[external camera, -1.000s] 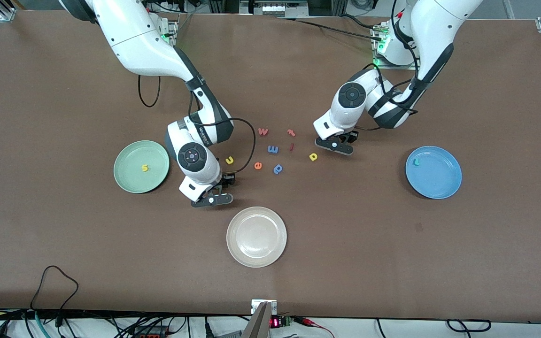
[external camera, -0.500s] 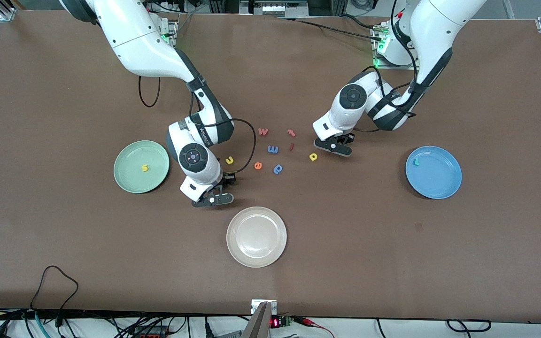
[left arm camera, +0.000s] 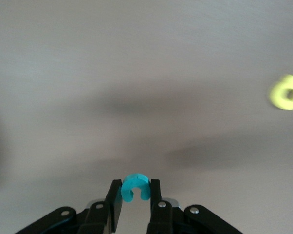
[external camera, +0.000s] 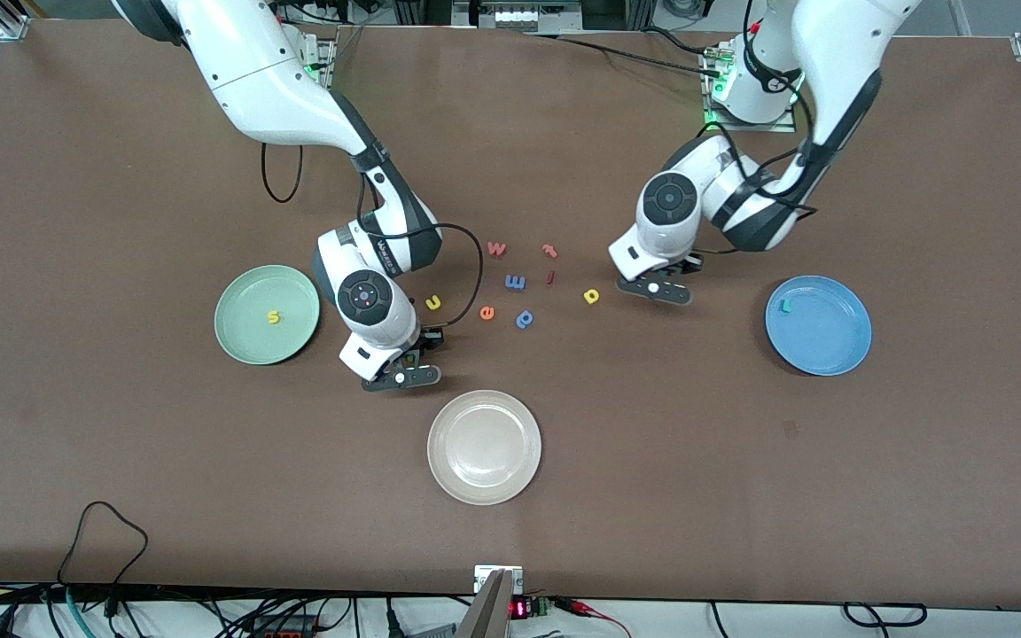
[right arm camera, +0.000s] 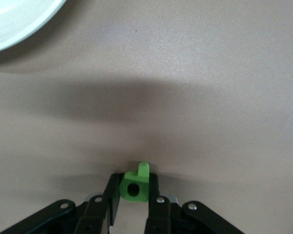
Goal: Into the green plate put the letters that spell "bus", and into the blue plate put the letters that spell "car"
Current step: 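Carry the d to the green plate while the left gripper moves to blue plate, then reach the right gripper to the yellow n while the left gripper grasps yellow a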
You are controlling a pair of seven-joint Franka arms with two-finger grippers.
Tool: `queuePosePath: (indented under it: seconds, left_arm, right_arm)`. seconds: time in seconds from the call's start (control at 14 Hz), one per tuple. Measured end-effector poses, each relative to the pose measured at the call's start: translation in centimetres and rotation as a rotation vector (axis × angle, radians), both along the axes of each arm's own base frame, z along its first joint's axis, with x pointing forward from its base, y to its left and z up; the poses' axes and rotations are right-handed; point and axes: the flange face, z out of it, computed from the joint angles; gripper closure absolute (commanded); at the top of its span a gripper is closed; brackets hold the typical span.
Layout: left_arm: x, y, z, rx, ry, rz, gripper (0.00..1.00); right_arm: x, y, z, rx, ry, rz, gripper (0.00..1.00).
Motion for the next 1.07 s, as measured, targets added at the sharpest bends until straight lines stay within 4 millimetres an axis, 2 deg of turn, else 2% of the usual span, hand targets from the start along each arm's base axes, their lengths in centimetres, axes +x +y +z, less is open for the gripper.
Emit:
queuePosePath:
  seconds: [0.14,0.21,0.36,0.43,0.5,0.57,0.71,0.86,1.07]
  left_arm:
    - [4.0,5.4,2.8,-0.001,0.014,-0.044,0.88]
    - [5.6,8.9,3.3,0.004,0.013,-0.071,0.88]
    - [7.5,15.4,2.7,0.054,0.006,-0.110,0.81]
    - [8.0,17.3,2.0,0.057,0.001,-0.113,0.45]
    - [8.2,18.5,1.1,0.050,0.002,-0.109,0.00]
    - [8.2,19.1,0.2,0.040,0.010,-0.103,0.00]
    - [8.1,18.6,-0.6,0.026,0.022,-0.109,0.00]
    - [7.9,15.9,0.1,0.006,0.012,-0.147,0.00]
    - [7.2,9.9,2.2,-0.127,0.019,-0.122,0.00]
  right_arm:
    - [0.0,0.0,0.0,0.000,0.000,0.000,0.94]
    - [0.0,-0.1,0.1,-0.004,0.006,-0.001,0.95]
    - [-0.1,-0.7,0.9,-0.029,0.045,-0.007,0.95]
    - [0.0,-1.3,2.0,-0.043,0.064,-0.014,0.95]
    - [0.3,-2.3,3.3,-0.055,0.076,-0.024,0.95]
    - [0.7,-3.7,4.6,-0.063,0.079,-0.035,0.95]
    - [1.2,-7.8,6.3,-0.081,0.079,-0.049,0.95]
    - [0.7,-12.0,6.8,-0.095,0.079,-0.045,0.94]
    - [-0.8,-17.8,6.7,-0.111,0.093,-0.018,0.94]
